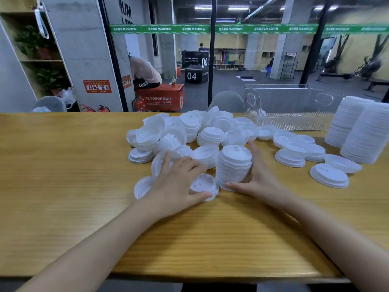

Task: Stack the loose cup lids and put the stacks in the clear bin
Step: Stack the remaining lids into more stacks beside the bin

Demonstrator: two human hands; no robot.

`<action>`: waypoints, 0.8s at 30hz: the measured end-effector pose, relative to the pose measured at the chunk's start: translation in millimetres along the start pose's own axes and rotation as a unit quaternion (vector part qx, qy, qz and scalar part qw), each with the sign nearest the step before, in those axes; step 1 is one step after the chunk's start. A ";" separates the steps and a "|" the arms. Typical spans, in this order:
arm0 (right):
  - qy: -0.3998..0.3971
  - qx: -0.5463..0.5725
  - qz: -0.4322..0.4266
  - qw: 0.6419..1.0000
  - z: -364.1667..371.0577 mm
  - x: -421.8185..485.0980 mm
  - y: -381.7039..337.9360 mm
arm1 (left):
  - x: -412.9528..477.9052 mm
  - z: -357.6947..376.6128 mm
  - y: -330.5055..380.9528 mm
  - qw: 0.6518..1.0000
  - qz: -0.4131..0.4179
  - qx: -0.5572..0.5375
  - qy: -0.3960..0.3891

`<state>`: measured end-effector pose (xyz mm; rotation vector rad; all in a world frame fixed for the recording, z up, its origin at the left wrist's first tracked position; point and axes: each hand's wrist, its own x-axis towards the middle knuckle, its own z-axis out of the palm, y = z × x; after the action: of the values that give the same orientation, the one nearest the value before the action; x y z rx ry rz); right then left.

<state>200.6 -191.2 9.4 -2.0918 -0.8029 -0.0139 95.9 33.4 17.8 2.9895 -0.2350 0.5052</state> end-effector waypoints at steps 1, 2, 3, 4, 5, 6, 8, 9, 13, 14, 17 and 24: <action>0.000 0.007 0.000 1.000 0.3 1.0 1.8 | 0.5 1.2 -2.2 1.000 0.003 -0.001 0.007; 0.000 0.010 0.003 1.000 0.0 1.7 2.4 | 1.0 1.3 -5.0 1.000 0.003 -0.003 0.012; 0.000 0.013 0.004 1.000 -0.3 2.2 2.6 | 1.0 1.0 -7.8 1.000 0.002 -0.004 0.018; 0.001 0.014 0.006 1.000 -0.5 2.4 3.0 | 0.9 1.2 -11.2 1.000 0.001 -0.003 0.022; 0.000 0.016 0.006 1.000 -0.1 2.3 3.3 | 0.6 1.0 -13.9 1.000 -0.002 0.000 0.023; -0.002 0.017 0.005 1.000 1.1 1.2 2.4 | 0.2 0.5 -16.3 1.000 -0.004 0.002 0.023; -0.012 0.026 -0.013 0.999 7.0 -3.2 -0.6 | -0.1 -2.6 -19.4 1.000 -0.010 -0.003 0.019; -0.019 0.033 -0.031 0.999 10.8 -6.2 -4.0 | 0.4 -4.8 -19.9 1.000 -0.014 -0.015 0.017; -0.081 0.050 -0.048 0.994 11.6 -12.7 -13.2 | 5.2 -19.4 -15.3 0.981 -0.046 -0.189 0.015; -0.087 0.061 -0.031 0.994 4.4 -12.1 -13.4 | 6.2 -24.1 -12.5 0.969 -0.051 -0.241 0.015; -0.052 0.115 0.008 0.992 -24.8 -5.7 -13.5 | 8.0 -34.3 0.5 0.953 -0.034 -0.301 0.013; 0.019 0.058 0.004 0.998 -40.4 37.4 11.8 | 15.5 -25.4 23.0 0.952 0.011 -0.305 0.002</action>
<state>247.6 -205.6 36.7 -1.9794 -0.7558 -0.0022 98.5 11.9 48.6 2.3835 -0.3493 0.3567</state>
